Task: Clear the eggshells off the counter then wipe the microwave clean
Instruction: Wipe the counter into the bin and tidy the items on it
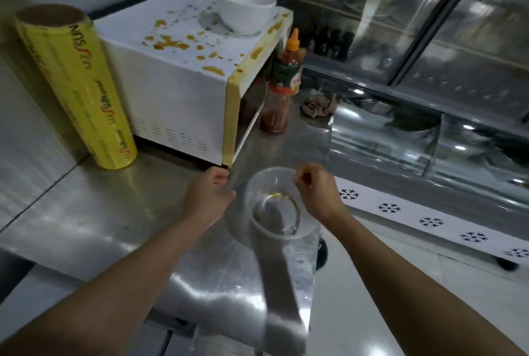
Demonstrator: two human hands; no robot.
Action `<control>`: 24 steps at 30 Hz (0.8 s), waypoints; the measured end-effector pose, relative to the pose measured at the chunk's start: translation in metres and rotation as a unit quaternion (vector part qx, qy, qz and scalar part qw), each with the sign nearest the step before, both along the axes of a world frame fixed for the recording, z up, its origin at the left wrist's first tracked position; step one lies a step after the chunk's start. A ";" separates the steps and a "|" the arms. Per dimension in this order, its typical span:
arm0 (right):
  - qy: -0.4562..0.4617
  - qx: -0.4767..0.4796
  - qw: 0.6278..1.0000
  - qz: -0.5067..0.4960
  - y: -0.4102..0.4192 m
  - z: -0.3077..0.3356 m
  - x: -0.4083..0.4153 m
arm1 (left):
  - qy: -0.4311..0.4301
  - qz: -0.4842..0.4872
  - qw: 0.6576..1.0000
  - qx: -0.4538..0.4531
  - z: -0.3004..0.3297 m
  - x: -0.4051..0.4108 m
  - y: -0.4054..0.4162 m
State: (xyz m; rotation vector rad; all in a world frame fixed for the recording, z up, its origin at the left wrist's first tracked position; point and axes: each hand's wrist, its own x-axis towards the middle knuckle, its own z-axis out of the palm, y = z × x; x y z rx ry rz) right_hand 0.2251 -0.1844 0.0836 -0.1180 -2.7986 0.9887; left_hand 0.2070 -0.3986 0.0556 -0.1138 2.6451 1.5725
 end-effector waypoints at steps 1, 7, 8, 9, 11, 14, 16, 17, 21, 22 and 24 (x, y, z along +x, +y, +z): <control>0.003 -0.002 1.000 -0.011 0.015 0.002 0.002 | 0.004 -0.013 1.000 -0.012 0.003 -0.002 0.011; -0.017 -0.029 0.997 -0.072 0.105 -0.003 0.000 | 0.034 -0.069 0.994 -0.072 0.018 -0.011 0.085; -0.018 -0.035 0.996 -0.076 0.120 -0.006 -0.002 | 0.039 -0.074 0.993 -0.086 0.019 -0.013 0.098; -0.020 -0.037 0.996 -0.079 0.135 -0.010 -0.006 | 0.047 -0.078 0.991 -0.100 0.020 -0.014 0.110; -0.035 -0.031 0.996 -0.080 0.162 -0.021 -0.014 | 0.066 -0.077 0.987 -0.127 0.019 -0.017 0.132; -0.070 -0.025 0.993 -0.087 0.195 -0.042 -0.028 | 0.082 -0.064 0.983 -0.152 0.019 -0.024 0.159; -0.086 -0.021 0.992 -0.090 0.212 -0.056 -0.036 | 0.079 -0.048 0.982 -0.164 0.017 -0.029 0.172; -0.093 -0.021 0.991 -0.093 0.220 -0.062 -0.040 | 0.076 -0.037 0.983 -0.166 0.017 -0.031 0.177; -0.121 -0.029 0.987 -0.104 0.243 -0.083 -0.050 | 0.068 -0.003 0.983 -0.170 0.013 -0.036 0.189; -0.130 -0.027 0.986 -0.102 0.247 -0.087 -0.052 | 0.064 0.004 0.983 -0.174 0.012 -0.036 0.191; -0.145 -0.011 0.985 -0.089 0.252 -0.092 -0.054 | 0.058 0.013 0.982 -0.182 0.010 -0.036 0.193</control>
